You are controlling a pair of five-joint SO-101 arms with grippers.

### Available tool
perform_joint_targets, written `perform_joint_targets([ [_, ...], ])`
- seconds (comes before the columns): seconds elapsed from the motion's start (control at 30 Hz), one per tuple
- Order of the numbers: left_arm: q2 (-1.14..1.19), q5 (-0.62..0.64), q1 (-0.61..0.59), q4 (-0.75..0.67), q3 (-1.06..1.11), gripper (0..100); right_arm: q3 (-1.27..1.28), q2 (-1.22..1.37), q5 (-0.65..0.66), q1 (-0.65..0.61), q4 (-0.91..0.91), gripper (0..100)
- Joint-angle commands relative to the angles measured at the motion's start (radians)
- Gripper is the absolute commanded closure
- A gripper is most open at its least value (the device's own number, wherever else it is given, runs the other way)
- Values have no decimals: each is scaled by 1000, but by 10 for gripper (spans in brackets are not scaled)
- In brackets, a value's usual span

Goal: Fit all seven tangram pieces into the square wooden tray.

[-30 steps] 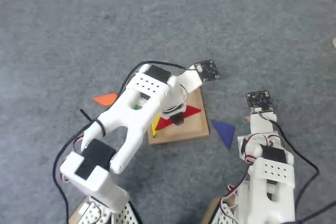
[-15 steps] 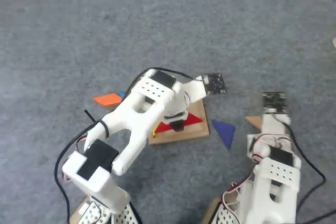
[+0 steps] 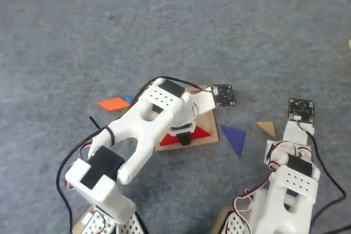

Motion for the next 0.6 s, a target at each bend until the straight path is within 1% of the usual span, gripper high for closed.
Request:
perform_joint_targets([
  [0.0,-11,-20,-9,-25,-7,721,-55,-25,3,-12,-19,843],
  [0.17,-15,-18,-3,-26,-13,720,-55,-25,3,-12,-22,843],
  [0.3,-8,-18,-6,-64,-7,720,-55,-25,3,-12,-22,843],
  [0.47,-8,-17,-5,-68,-12,655,-55,-25,3,-25,-24,843],
  [0.57,-8,-17,-3,-68,-12,645,-54,-25,5,-39,-21,843],
])
